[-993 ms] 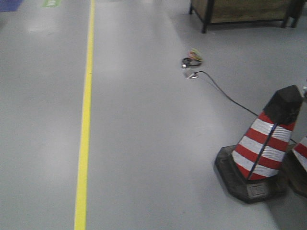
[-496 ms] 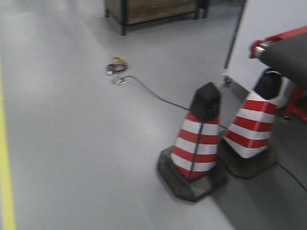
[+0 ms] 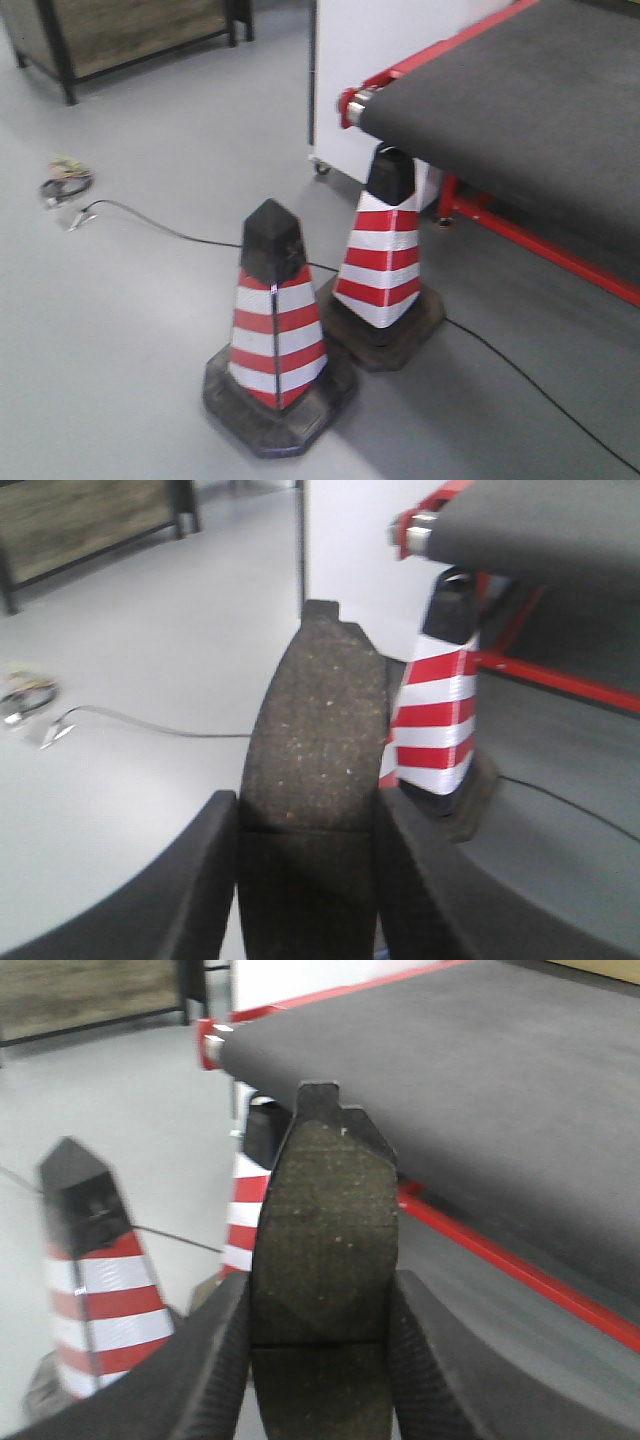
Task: Move and align brake pads A on conveyor
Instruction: 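Turn past the red-and-white cones toward the black conveyor belt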
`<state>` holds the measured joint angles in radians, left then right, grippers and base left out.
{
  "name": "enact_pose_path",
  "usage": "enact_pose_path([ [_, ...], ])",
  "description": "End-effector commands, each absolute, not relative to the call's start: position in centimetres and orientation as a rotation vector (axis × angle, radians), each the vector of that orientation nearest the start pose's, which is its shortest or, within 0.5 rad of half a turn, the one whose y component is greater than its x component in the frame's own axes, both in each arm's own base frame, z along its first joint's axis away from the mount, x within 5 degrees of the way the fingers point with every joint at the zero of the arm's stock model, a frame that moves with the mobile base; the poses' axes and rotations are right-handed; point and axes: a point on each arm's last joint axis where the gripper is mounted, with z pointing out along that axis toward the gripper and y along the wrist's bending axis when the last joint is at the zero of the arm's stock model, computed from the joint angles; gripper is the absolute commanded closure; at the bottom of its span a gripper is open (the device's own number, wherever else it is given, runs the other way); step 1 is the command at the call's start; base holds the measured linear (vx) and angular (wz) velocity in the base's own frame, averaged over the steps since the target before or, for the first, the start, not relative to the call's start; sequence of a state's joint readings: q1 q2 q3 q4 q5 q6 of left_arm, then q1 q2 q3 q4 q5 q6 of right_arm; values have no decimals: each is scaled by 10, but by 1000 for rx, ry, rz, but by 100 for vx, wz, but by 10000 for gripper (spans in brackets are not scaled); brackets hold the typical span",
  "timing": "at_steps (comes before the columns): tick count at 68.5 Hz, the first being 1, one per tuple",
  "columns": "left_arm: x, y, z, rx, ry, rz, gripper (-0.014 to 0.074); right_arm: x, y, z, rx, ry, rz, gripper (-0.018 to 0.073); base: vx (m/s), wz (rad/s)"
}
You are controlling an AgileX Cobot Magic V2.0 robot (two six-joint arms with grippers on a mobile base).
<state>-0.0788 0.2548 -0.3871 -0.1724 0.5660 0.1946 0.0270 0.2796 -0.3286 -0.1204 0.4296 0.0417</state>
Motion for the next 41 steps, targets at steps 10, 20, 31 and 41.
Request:
enact_pose_path([
  [10, 63, -13, 295, 154, 1783, -118, 503, 74, -2, 286, -69, 1736, -88, 459, 26, -51],
  [20, 63, -13, 295, 154, 1783, -118, 503, 74, -2, 286, -69, 1736, -88, 459, 26, -53],
  [31, 63, -13, 295, 154, 1783, -118, 503, 74, -2, 286, -69, 1736, -88, 459, 25, -57],
  [41, 63, -13, 295, 154, 1783, -118, 503, 74, -2, 286, -69, 1736, -88, 459, 24, -62],
])
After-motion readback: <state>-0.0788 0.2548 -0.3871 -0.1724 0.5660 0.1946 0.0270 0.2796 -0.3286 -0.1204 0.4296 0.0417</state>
